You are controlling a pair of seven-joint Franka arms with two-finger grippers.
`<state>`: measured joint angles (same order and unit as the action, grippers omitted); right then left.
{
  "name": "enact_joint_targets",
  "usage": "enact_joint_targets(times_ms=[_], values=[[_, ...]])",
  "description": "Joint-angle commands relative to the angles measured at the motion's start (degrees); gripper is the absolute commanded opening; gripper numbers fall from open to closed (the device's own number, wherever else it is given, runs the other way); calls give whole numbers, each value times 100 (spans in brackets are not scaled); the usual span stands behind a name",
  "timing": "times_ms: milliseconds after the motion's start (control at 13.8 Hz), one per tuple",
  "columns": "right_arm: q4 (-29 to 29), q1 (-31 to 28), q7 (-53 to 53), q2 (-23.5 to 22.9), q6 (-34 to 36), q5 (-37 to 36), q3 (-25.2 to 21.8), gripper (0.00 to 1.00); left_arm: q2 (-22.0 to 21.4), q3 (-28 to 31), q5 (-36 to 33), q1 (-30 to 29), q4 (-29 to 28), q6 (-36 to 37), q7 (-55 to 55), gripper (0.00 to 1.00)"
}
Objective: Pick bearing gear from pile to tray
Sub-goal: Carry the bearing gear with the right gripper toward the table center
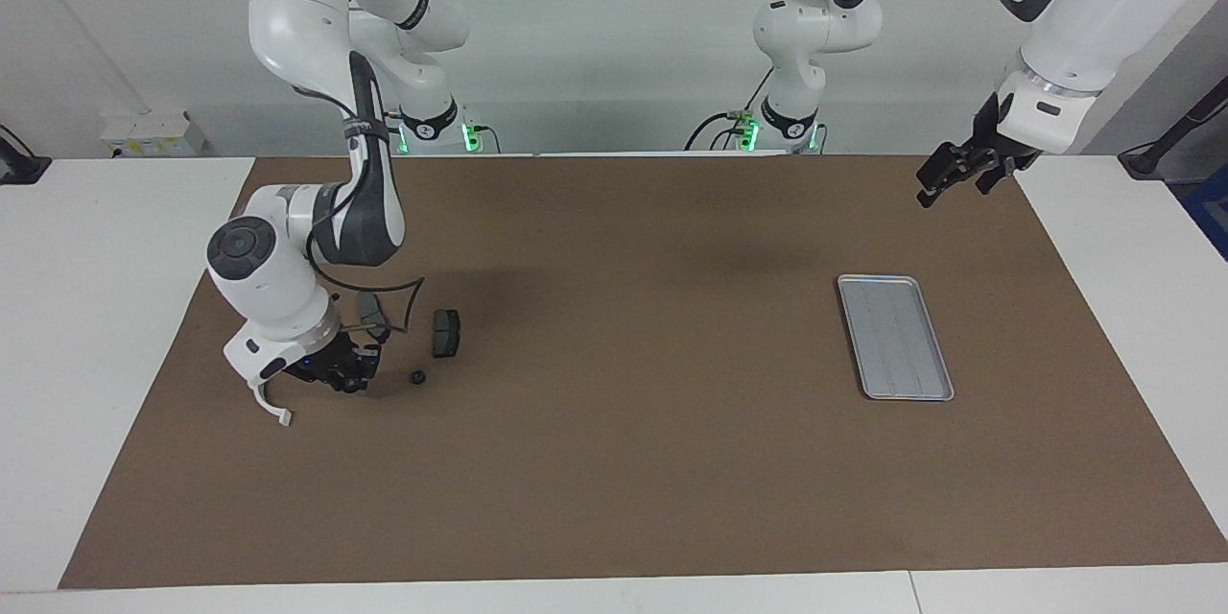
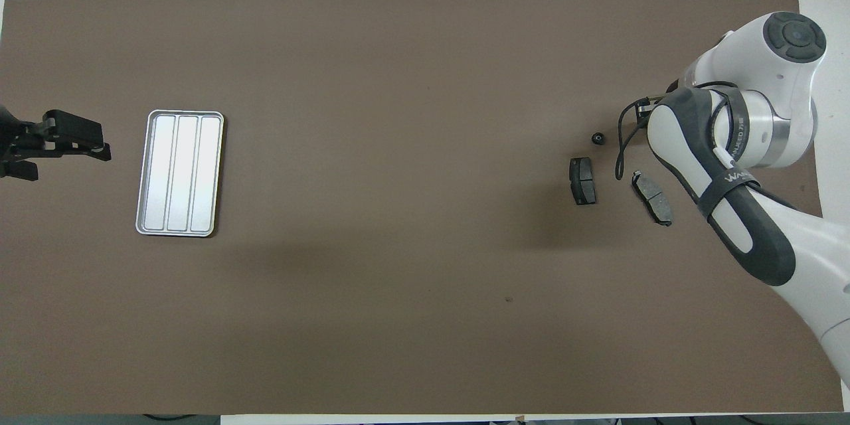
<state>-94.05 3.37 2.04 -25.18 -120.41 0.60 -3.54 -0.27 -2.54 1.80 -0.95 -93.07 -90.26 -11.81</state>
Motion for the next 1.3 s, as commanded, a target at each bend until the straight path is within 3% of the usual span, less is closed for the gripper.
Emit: enact_joint_targets(times_ms=[0, 217, 434, 651, 1229], values=[[832, 373, -326, 14, 648, 80, 20, 0, -97, 35, 101, 51, -97, 26, 21, 100], [1598, 1067, -468, -162, 1352, -7, 20, 0, -114, 43, 101, 51, -149, 18, 38, 100], [1846, 1752, -450, -180, 1555, 71, 47, 0, -132, 43, 101, 42, -185, -79, -155, 100], [1846, 2080, -459, -119, 1739, 220, 712, 0, -140, 43, 101, 42, -237, -114, -365, 100], [1785, 2660, -1083, -381, 1064, 134, 829, 0, -360, 43, 101, 209, -791, -659, -1078, 100]])
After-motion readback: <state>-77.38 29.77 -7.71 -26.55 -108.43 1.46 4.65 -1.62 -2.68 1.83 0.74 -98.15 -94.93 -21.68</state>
